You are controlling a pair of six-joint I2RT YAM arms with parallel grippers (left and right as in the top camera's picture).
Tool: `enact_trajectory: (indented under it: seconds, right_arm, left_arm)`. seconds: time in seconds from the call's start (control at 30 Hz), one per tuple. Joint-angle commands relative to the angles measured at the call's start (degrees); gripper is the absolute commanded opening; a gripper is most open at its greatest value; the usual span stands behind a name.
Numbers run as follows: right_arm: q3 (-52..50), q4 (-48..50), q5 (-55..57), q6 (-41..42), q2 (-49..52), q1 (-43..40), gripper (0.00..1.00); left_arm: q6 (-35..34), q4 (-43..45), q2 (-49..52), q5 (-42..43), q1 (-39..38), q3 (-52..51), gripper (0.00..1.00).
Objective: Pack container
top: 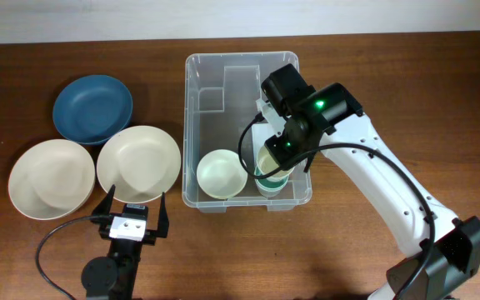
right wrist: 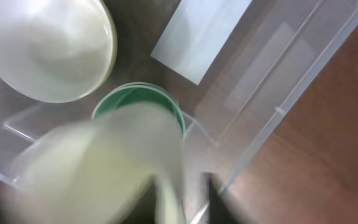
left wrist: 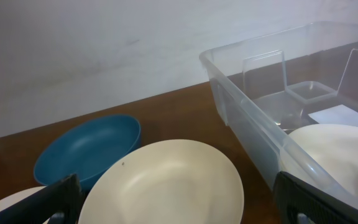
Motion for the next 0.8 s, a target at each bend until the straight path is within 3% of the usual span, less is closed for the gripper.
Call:
enact_trajectory:
  seconds: [0.0, 0.17, 0.27, 0.57, 0.77]
  right_arm:
    - [-0.3, 0.7, 0.7, 0.3, 0.6, 0.2, 0.42]
    - [-0.3, 2.6, 0.7, 0.8, 0.6, 0.1, 0.47]
    - [-0.2, 5.8, 4.0, 5.2, 0.6, -1.3, 0.50]
    - [0.2, 10.0, 6.2, 12.4, 0.5, -17.7, 0.53]
    - [0.2, 10.0, 6.2, 12.4, 0.5, -28.6, 0.71]
  left_arm:
    - [0.9, 0.1, -0.3, -0.4, -0.2, -0.5, 0.99]
    - [0.9, 0.1, -0.3, -0.4, -0.2, -0.5, 1.00]
    - [0.9, 0.1, -0.3, -0.4, -0.2, -0.5, 1.00]
    - [0.9, 0.1, -0.3, -0.4, -0.2, -0.5, 1.00]
    - [0.9, 0.1, -0.3, -0.4, -0.2, -0.5, 0.99]
